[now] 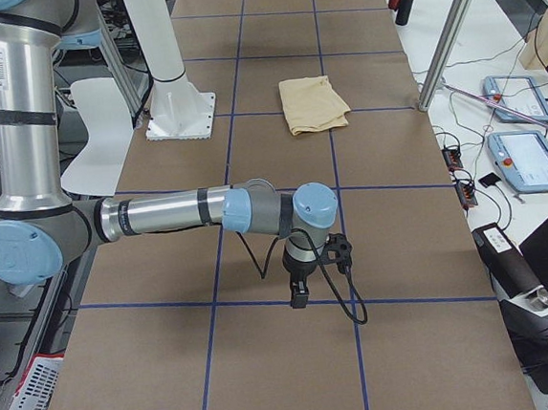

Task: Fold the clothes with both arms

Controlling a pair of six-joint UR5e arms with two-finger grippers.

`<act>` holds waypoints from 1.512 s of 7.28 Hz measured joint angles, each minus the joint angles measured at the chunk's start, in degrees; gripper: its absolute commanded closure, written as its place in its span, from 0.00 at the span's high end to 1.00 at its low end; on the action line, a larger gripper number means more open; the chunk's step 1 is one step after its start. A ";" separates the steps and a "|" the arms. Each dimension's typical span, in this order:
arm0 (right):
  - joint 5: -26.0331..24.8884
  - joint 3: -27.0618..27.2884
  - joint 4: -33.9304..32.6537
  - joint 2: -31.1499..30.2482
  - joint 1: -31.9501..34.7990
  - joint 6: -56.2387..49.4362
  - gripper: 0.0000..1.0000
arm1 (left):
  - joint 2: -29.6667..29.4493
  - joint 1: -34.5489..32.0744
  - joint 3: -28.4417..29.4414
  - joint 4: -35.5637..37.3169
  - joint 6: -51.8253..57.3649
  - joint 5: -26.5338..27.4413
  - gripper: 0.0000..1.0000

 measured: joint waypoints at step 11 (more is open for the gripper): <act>5.21 -1.97 6.16 0.18 0.00 0.37 1.00 | 2.54 0.18 -2.98 -0.38 -1.65 -2.42 0.99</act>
